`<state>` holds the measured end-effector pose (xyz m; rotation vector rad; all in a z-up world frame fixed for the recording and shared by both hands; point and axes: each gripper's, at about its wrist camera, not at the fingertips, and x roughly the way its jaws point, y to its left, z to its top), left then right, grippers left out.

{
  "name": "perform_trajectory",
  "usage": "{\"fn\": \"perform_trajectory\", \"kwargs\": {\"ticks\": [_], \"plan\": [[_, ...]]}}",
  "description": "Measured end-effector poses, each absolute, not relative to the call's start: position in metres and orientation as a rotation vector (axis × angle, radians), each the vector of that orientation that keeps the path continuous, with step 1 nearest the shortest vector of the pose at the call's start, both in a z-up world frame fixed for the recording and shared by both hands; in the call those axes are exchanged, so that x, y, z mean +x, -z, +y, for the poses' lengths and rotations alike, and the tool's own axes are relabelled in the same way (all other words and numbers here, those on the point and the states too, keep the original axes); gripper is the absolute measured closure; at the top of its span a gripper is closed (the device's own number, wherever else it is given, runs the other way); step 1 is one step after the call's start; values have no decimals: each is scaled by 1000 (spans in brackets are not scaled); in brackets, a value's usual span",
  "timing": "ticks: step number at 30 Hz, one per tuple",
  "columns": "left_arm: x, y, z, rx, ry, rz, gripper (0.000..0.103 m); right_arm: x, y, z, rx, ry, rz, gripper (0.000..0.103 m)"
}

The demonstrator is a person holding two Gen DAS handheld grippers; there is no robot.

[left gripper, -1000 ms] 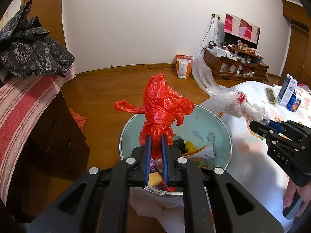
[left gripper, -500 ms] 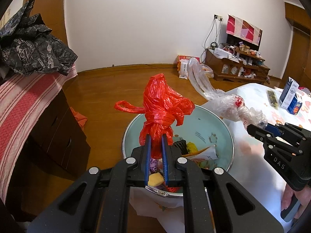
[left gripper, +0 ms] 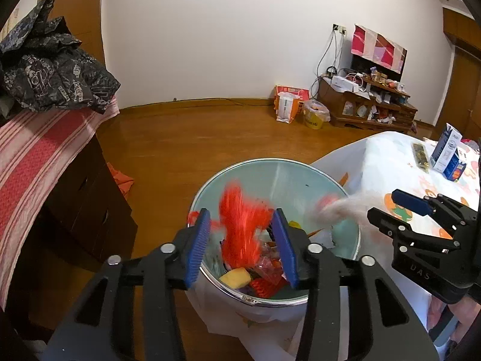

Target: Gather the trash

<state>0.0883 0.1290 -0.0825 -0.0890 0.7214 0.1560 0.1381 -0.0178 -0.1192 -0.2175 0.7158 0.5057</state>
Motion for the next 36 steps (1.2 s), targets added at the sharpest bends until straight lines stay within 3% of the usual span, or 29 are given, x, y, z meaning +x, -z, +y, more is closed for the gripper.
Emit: {"fn": "perform_trajectory", "kwargs": {"ticks": [6,12,24,36], "plan": [[83,74,124,-87,-145,700,40,130,104,-37,-162,-488,681,46],[70,56,120,-83,-142,650,35,107,82,-70,-90,-450,625,43],[44,18,99,-43,-119,538,29,75,47,-102,-53,-403,520,43],[38,13,94,-34,-112,523,25,66,41,-113,-30,-375,497,41]]}}
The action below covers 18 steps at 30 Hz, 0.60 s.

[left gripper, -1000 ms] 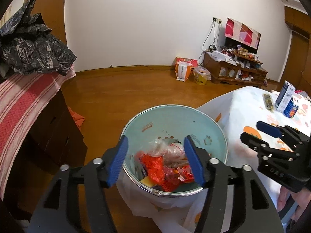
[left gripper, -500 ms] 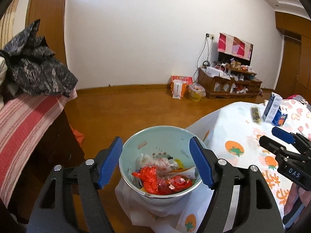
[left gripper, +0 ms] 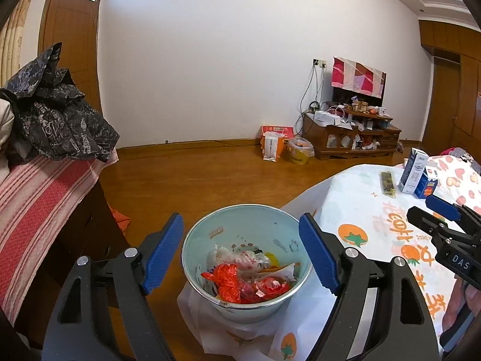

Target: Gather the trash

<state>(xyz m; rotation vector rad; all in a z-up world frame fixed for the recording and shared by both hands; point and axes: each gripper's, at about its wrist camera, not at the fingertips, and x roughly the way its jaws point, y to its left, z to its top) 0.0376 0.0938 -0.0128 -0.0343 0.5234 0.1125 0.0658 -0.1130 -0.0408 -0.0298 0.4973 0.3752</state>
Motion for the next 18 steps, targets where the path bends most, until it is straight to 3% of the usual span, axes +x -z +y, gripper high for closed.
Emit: {"fn": "perform_trajectory", "kwargs": {"ticks": [18], "plan": [[37,12,93,-39,-121,521,18,62,39,-115,-32,-362,491,41]]}}
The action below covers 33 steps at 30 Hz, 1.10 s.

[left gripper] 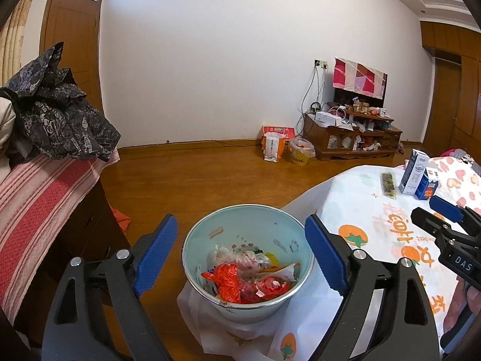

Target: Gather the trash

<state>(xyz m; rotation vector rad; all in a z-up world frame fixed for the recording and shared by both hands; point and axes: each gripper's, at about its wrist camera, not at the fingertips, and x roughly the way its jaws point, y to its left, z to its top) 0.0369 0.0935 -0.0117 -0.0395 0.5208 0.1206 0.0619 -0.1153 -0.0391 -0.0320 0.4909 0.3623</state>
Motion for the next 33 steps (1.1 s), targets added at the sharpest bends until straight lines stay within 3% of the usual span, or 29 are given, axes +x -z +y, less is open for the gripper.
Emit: {"fn": "perform_trajectory", "kwargs": {"ticks": [33], "plan": [[37,16,82,12,-122,521,17,59,40,-122,-32,-331,462,36]]}}
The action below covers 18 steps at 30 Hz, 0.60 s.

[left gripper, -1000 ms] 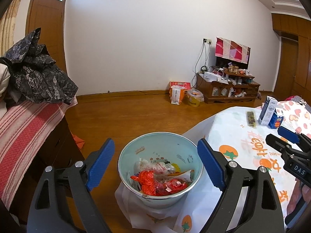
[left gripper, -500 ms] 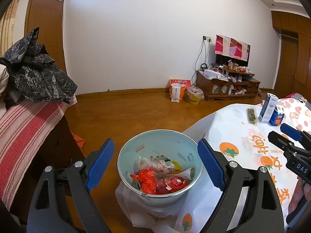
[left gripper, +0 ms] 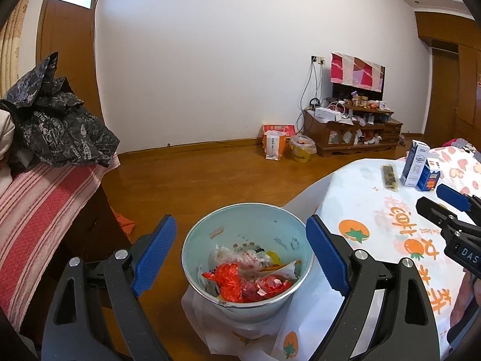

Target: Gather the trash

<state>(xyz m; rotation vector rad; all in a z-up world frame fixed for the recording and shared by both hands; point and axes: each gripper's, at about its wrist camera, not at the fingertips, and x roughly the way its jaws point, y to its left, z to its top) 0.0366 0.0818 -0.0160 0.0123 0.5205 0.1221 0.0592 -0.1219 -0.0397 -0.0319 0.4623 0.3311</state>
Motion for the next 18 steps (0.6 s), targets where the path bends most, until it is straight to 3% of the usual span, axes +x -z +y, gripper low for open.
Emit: {"fn": "perform_trajectory", "kwargs": {"ticks": [18], "plan": [[40,22,80,19,-105,542,13,71,49,-147,-23,-269,501,31]]}}
